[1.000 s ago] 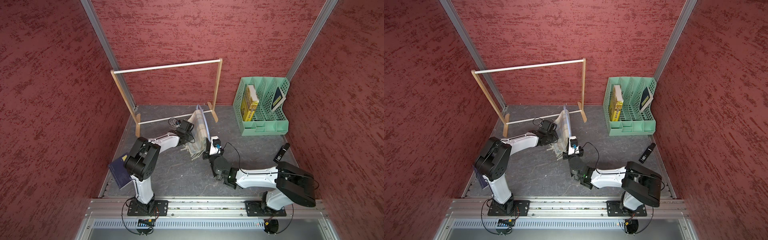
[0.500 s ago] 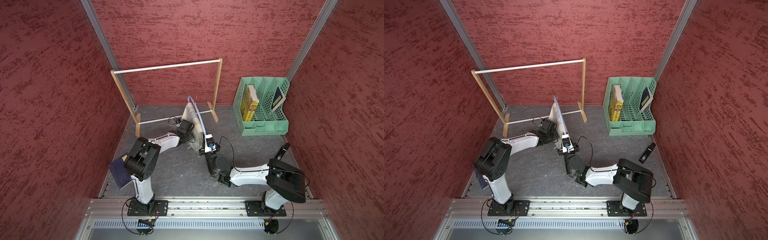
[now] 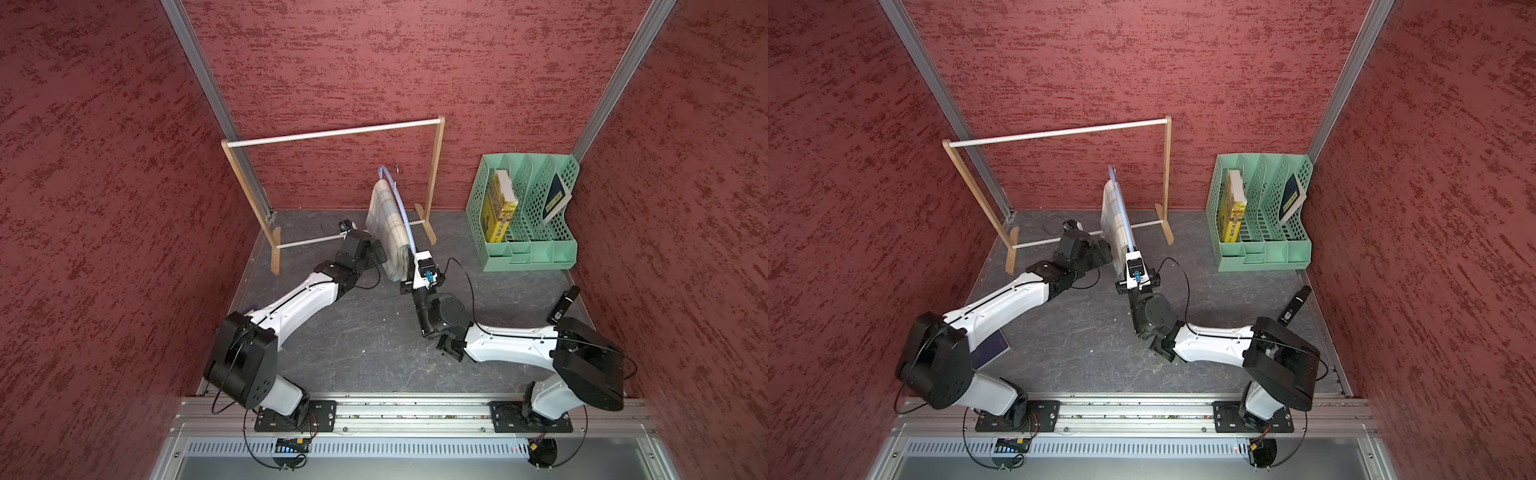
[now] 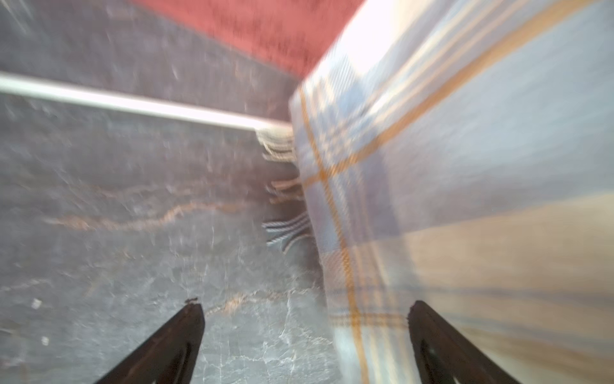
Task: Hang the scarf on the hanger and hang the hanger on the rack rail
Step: Hang the scarf on the hanger, then place the hanger at the clothesline.
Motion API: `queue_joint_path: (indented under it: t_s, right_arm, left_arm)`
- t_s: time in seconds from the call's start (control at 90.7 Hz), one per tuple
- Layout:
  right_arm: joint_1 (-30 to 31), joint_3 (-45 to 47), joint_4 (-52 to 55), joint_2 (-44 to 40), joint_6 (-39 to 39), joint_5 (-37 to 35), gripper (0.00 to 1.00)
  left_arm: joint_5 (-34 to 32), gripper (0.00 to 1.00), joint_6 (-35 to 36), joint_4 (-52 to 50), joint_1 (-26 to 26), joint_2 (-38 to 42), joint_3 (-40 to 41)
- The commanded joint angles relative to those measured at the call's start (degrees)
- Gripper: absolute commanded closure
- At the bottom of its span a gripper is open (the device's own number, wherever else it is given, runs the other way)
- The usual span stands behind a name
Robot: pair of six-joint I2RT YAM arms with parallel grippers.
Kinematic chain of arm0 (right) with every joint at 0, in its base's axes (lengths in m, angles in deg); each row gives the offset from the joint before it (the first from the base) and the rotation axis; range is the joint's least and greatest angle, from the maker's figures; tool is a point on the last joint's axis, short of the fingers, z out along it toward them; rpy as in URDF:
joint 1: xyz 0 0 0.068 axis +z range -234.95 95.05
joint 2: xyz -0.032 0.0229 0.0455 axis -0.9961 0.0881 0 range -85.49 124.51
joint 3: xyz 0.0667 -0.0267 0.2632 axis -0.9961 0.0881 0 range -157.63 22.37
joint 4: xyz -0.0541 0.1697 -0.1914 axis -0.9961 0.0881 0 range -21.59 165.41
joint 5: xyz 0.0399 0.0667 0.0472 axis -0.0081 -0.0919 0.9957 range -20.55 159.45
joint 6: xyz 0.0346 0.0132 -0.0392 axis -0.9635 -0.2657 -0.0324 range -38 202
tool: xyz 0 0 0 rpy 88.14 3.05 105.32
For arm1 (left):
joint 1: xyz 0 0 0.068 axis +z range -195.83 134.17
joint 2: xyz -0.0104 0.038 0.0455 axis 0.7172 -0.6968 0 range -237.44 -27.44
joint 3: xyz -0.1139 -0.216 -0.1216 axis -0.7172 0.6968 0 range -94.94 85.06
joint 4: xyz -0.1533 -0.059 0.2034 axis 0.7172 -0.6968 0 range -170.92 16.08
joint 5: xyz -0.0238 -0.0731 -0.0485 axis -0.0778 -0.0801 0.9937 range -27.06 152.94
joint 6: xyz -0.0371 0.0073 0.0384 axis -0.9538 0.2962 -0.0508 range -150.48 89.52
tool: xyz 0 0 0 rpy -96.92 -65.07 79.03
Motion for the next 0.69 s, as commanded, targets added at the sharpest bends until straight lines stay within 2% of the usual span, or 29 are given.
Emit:
queue_joint_path:
  t_s: [0.0, 0.242, 0.683]
  right_arm:
    - [-1.1, -4.1, 0.4, -1.1, -2.0, 4.1, 1.00]
    - [-5.7, -11.8, 12.6, 0.3, -9.6, 11.4, 1.00]
    - [-10.8, -26.9, 24.5, 6.8, -13.1, 21.2, 1.00]
  left_arm:
    - [-3.3, 0.00, 4.7, -2.1, -0.3, 6.0, 0.6]
    - [-9.6, 0.00, 6.1, -8.8, 0.4, 15.0, 2.0]
    - [-11.1, 0.00, 6.3, -9.8, 2.8, 18.2, 4.0]
